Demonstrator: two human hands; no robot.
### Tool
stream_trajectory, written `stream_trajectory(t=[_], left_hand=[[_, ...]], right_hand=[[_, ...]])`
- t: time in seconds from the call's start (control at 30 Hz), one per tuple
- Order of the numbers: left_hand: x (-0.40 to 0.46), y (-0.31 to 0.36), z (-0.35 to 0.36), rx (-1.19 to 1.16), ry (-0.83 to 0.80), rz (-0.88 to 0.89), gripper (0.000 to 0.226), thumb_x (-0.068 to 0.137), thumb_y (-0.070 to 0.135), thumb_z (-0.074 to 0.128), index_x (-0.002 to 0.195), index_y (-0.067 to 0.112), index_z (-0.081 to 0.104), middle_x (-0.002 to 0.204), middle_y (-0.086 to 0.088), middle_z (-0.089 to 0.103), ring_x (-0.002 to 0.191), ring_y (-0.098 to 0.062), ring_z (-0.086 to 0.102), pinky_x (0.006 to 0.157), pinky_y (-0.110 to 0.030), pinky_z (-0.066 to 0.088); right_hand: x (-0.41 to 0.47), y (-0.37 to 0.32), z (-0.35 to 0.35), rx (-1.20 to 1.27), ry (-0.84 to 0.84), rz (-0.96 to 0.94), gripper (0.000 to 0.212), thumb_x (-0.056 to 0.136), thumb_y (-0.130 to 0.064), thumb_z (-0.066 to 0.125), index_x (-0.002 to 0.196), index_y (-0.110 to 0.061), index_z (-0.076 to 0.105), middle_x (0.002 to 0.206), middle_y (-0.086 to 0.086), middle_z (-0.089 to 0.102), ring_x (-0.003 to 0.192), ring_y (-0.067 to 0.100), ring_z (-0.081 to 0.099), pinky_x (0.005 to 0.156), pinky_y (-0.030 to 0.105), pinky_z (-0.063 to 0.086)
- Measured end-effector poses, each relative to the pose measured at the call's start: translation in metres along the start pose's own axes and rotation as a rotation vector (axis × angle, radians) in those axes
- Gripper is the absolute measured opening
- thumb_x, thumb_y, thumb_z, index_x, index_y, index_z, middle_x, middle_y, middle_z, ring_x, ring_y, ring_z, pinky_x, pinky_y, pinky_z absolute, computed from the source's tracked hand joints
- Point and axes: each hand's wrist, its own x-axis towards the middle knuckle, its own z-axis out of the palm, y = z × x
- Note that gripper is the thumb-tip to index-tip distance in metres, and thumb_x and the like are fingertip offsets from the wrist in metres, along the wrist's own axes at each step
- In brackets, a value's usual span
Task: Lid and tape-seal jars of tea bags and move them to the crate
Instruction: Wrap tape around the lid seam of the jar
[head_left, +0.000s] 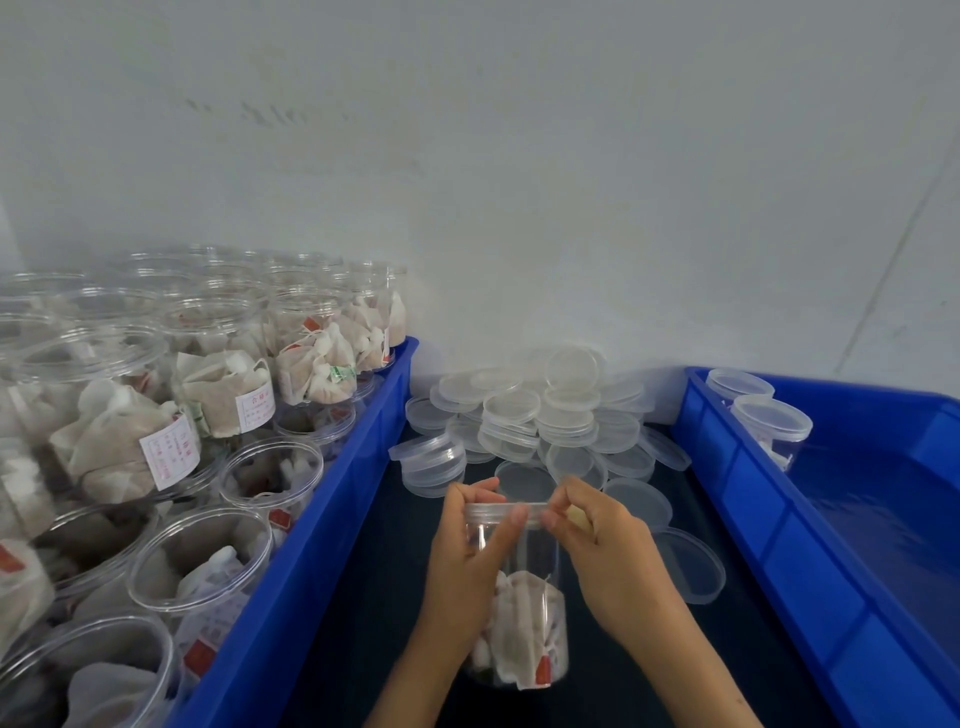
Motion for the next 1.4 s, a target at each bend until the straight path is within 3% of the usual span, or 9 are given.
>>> stream_trajectory(t=[0.2,0.3,0.47,0.63,0.73,0.9,1.17,1.33,1.4], left_hand=[[0.001,-0.002,-0.002,-0.031,0.011,-0.030,0.055,0.066,0.050,0.069,0.106,0.015,0.056,0.120,0.010,0.061,0.095,-0.013,0.068,0.081,-0.031,0.058],[0.001,-0.004,-0.003,-0.055,0.027,-0.035,0.048,0.069,0.043,0.070,0.105,0.014,0.056,0.117,0.010,0.062,0.093,-0.013,0.069,0.078,-0.031,0.059],[0.002,-0.004,-0.004,-0.047,0.030,-0.027,0.048,0.068,0.044,0.070,0.103,0.014,0.056,0.122,0.010,0.061,0.096,-0.012,0.068,0.080,-0.034,0.059],[0.002,-0.003,-0.003,-0.057,0.013,-0.009,0.050,0.066,0.043,0.070,0.102,0.011,0.055,0.123,0.010,0.061,0.096,-0.013,0.068,0.079,-0.033,0.059],[0.002,-0.002,-0.003,-0.060,0.005,0.011,0.048,0.068,0.040,0.069,0.102,0.009,0.055,0.123,0.009,0.060,0.095,-0.009,0.068,0.075,-0.026,0.058],[-0.001,-0.001,-0.004,-0.081,-0.006,0.027,0.046,0.069,0.033,0.070,0.104,0.007,0.055,0.122,0.009,0.060,0.092,-0.014,0.069,0.072,-0.027,0.058],[0.000,-0.006,-0.009,-0.150,-0.059,0.000,0.038,0.077,0.028,0.075,0.098,0.004,0.055,0.126,0.004,0.061,0.103,-0.020,0.068,0.080,-0.036,0.058],[0.004,-0.013,-0.011,-0.232,-0.112,0.009,0.054,0.066,0.040,0.075,0.099,0.003,0.053,0.122,0.003,0.064,0.106,-0.024,0.067,0.078,-0.030,0.057],[0.006,-0.016,-0.013,-0.226,-0.129,0.028,0.054,0.068,0.039,0.073,0.099,0.001,0.051,0.122,0.001,0.064,0.106,-0.026,0.067,0.077,-0.030,0.057]], right_hand=[[0.001,-0.001,-0.001,-0.006,-0.024,0.000,0.023,0.100,-0.028,0.050,0.077,-0.024,0.049,0.070,-0.002,0.054,0.054,0.000,0.050,0.052,0.011,0.040],[0.003,0.003,0.000,-0.206,0.000,-0.073,0.016,0.101,-0.031,0.046,0.086,-0.027,0.049,0.065,-0.007,0.048,0.056,0.001,0.050,0.054,0.012,0.041],[0.010,0.007,-0.001,-0.540,-0.149,-0.119,0.022,0.103,-0.027,0.041,0.123,-0.022,0.049,0.093,-0.008,0.058,0.091,0.011,0.057,0.084,0.021,0.042],[0.005,0.004,-0.005,-0.481,0.018,-0.218,0.024,0.102,-0.038,0.032,0.087,-0.024,0.045,0.070,0.000,0.048,0.069,0.018,0.047,0.064,0.027,0.034],[0.008,0.004,-0.009,-0.593,-0.055,-0.221,0.010,0.101,-0.032,0.040,0.100,-0.025,0.047,0.085,-0.004,0.051,0.081,0.017,0.048,0.072,0.025,0.035],[0.013,0.004,-0.013,-0.724,-0.233,-0.106,0.033,0.094,-0.020,0.058,0.124,-0.021,0.043,0.113,-0.001,0.058,0.110,0.017,0.056,0.092,0.027,0.043],[0.029,0.022,-0.017,-0.719,-0.242,-0.219,0.018,0.098,-0.030,0.056,0.113,-0.023,0.048,0.091,-0.004,0.057,0.084,0.019,0.062,0.072,0.031,0.054],[0.029,0.025,-0.016,-0.457,-0.248,-0.203,0.052,0.098,-0.041,0.049,0.139,-0.055,0.020,0.079,-0.007,0.054,0.058,0.001,0.047,0.054,0.018,0.038],[0.025,0.020,-0.016,-0.384,-0.270,-0.236,0.044,0.100,-0.043,0.044,0.142,-0.047,0.035,0.089,-0.009,0.061,0.061,-0.003,0.050,0.058,0.014,0.038]])
